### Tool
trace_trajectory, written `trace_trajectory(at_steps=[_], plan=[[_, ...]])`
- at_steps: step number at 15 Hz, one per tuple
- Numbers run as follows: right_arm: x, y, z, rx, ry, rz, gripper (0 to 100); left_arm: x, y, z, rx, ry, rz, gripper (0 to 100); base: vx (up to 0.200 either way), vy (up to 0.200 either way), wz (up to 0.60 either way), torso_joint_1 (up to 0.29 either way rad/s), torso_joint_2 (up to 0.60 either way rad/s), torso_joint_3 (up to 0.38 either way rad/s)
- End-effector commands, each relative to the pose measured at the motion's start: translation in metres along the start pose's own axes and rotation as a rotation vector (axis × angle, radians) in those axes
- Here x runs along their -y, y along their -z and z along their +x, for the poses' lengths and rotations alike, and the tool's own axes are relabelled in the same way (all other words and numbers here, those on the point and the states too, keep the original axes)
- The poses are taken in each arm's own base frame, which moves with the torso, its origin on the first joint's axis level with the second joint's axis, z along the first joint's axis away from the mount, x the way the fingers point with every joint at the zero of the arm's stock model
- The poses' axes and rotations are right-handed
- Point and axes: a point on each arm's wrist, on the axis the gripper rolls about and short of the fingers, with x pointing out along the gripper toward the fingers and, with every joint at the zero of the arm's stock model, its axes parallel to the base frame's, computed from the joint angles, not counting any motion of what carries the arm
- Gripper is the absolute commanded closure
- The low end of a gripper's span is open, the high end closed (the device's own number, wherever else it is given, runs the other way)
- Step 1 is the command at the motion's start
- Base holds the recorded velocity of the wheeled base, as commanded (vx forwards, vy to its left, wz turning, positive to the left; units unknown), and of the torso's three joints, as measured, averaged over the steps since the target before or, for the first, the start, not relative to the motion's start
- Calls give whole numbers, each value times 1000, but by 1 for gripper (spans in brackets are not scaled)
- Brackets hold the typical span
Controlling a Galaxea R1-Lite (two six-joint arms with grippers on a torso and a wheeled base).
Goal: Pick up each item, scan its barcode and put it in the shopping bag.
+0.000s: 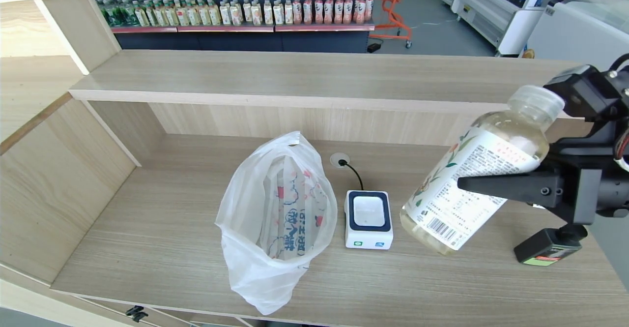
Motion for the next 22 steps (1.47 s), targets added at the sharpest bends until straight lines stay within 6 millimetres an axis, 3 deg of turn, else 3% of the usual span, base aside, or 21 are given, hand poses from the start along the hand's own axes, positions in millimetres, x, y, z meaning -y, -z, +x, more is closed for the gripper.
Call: trace_trajectory(at_steps=[1,3,12,22], plan=[[-1,-7,4,4,-42,21,100,0,0,0,0,-2,0,0,0,0,0,0,0,0],[-2,-14,8,5,-61,42,100,0,0,0,0,0,0,0,0,0,0,0,0,0],[-12,-6,24,-33,-139,57,100,0,0,0,0,0,0,0,0,0,0,0,0,0],[-15,-6,27,-36,-152,46,100,0,0,0,0,0,0,0,0,0,0,0,0,0]])
